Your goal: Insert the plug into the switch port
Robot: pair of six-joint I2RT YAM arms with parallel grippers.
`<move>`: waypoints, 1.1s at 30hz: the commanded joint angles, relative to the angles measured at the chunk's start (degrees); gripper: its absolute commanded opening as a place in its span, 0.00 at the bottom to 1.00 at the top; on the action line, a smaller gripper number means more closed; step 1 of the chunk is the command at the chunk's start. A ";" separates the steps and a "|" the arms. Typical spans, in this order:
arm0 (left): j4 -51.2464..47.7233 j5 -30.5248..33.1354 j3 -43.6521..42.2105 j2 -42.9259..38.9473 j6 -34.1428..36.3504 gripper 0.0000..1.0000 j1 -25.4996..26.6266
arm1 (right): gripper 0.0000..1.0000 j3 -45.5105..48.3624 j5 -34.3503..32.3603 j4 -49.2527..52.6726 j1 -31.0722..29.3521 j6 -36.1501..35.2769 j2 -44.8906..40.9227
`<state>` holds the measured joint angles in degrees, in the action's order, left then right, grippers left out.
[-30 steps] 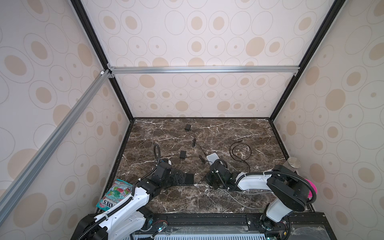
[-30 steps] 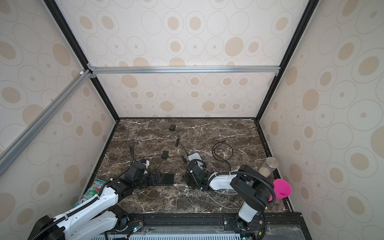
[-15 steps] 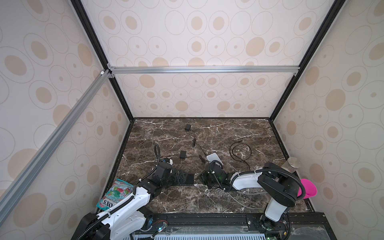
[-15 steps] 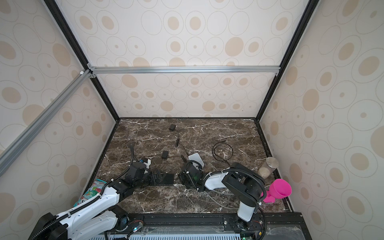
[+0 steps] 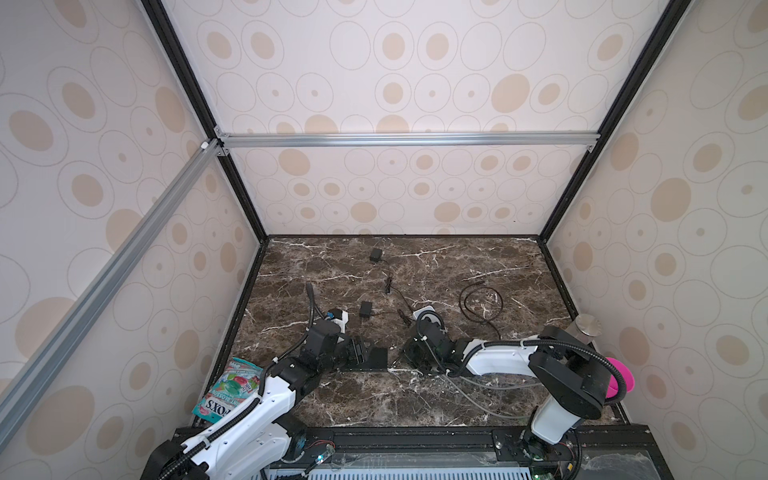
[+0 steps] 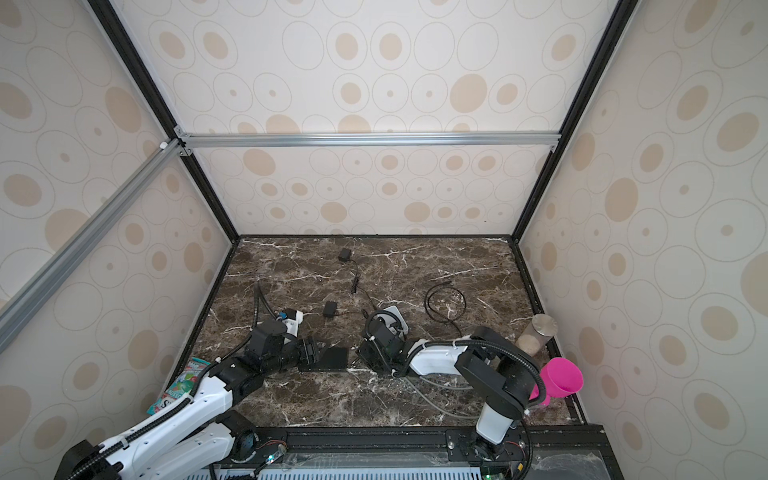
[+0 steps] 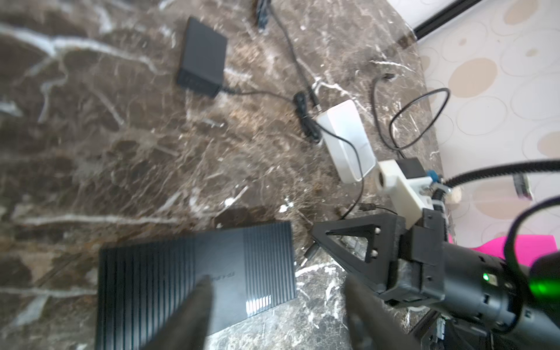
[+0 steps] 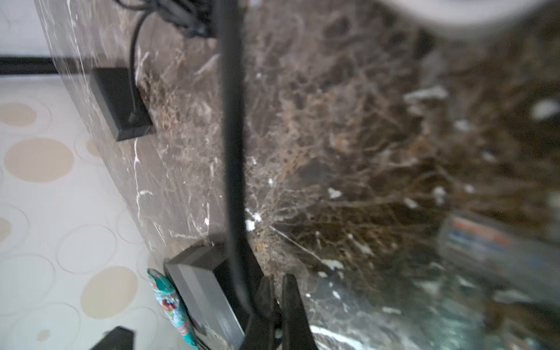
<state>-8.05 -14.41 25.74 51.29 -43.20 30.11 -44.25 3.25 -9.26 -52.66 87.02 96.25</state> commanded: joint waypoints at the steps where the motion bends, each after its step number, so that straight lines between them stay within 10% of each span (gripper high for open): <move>1: -1.99 0.83 5.95 3.11 8.25 0.50 -0.32 | 0.00 -2.14 5.09 2.94 1.58 -9.72 1.13; 11: -2.40 -7.17 12.31 9.39 27.27 0.69 0.35 | 0.00 2.84 13.42 -17.23 1.89 -14.42 2.85; 18: 3.36 -11.95 9.21 6.14 40.49 0.62 3.68 | 0.00 3.97 15.99 -25.11 1.79 -19.35 -0.50; 33: 0.92 -8.83 5.59 3.06 39.51 0.46 5.43 | 0.00 6.95 12.43 -30.72 2.18 -23.38 -6.48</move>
<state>-6.98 -23.57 31.73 56.10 -4.69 35.22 -37.10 16.34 -38.50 -50.87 65.21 91.37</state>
